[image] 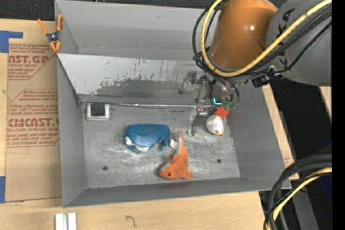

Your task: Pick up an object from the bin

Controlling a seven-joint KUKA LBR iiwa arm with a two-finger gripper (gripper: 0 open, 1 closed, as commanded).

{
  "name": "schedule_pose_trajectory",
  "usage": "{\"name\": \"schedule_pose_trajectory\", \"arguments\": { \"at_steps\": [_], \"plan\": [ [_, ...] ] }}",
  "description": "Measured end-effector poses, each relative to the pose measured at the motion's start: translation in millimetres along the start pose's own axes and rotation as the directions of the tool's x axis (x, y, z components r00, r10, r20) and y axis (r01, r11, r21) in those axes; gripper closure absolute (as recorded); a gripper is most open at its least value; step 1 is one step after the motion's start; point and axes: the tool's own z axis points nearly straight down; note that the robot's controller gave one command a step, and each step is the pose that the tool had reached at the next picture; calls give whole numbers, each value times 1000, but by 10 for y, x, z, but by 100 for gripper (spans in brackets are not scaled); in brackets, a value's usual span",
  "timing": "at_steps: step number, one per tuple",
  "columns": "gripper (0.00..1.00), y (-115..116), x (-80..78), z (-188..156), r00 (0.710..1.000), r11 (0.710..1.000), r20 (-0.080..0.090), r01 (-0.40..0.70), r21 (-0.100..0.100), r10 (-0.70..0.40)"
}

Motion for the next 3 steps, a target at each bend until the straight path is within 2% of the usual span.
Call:
{"name": "schedule_pose_trajectory", "arguments": {
  "at_steps": [1,2,3],
  "plan": [
    [0,21,61,594,1000,1000,5,-11,-1,11],
    [100,203,273,1241,998,998,-5,-63,1,63],
    [100,203,273,1241,998,998,-5,-63,1,63]
  ]
}}
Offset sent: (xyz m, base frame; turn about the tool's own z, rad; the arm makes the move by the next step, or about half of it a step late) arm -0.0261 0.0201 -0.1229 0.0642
